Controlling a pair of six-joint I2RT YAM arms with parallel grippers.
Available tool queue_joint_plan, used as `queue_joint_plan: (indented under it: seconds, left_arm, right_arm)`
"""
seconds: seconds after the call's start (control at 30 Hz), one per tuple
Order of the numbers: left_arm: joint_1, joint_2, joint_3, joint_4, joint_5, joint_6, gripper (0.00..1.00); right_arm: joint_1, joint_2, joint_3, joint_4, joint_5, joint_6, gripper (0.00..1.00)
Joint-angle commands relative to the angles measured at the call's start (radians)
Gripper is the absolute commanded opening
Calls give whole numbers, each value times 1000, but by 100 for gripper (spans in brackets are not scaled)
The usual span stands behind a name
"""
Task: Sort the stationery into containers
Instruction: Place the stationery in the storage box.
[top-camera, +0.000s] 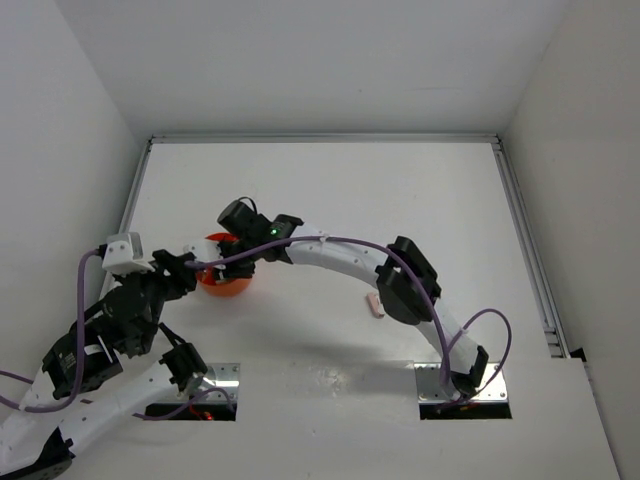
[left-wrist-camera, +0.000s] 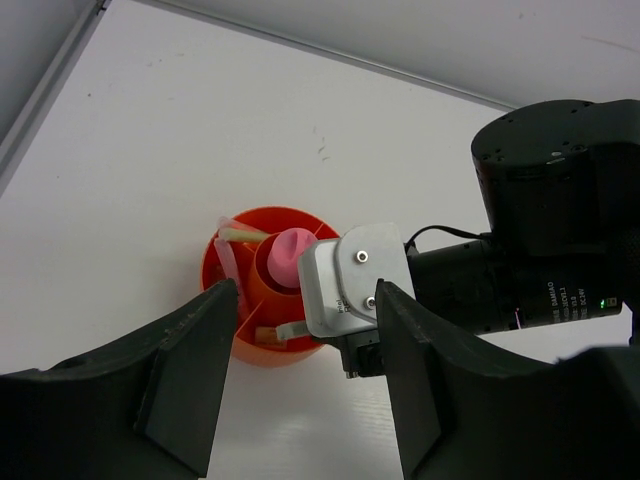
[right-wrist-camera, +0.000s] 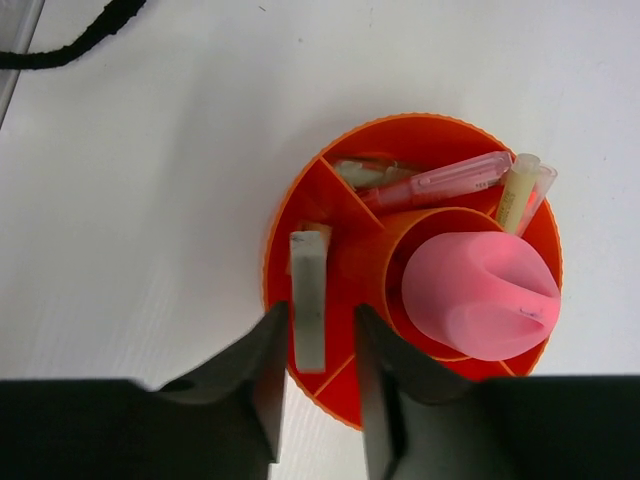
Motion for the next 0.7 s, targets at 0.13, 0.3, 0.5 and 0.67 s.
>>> queue_joint_plan:
  seconds: [0.13, 0.3, 0.5, 0.67]
  left_arm:
    - [-8, 5, -1, 118, 94, -23, 63]
    - [-8, 5, 9, 118, 94, -23, 63]
    - [-8, 5, 39, 118, 123, -4, 63]
    - [-8, 14, 39, 141, 132, 46, 62]
  right_arm:
    - [61, 21, 15, 37, 42, 3, 43]
    - [70, -30, 15, 10, 24, 38, 20]
    - [61, -213, -82, -17, 91, 211, 7]
    - [-19, -431, -408, -13, 503, 454, 82]
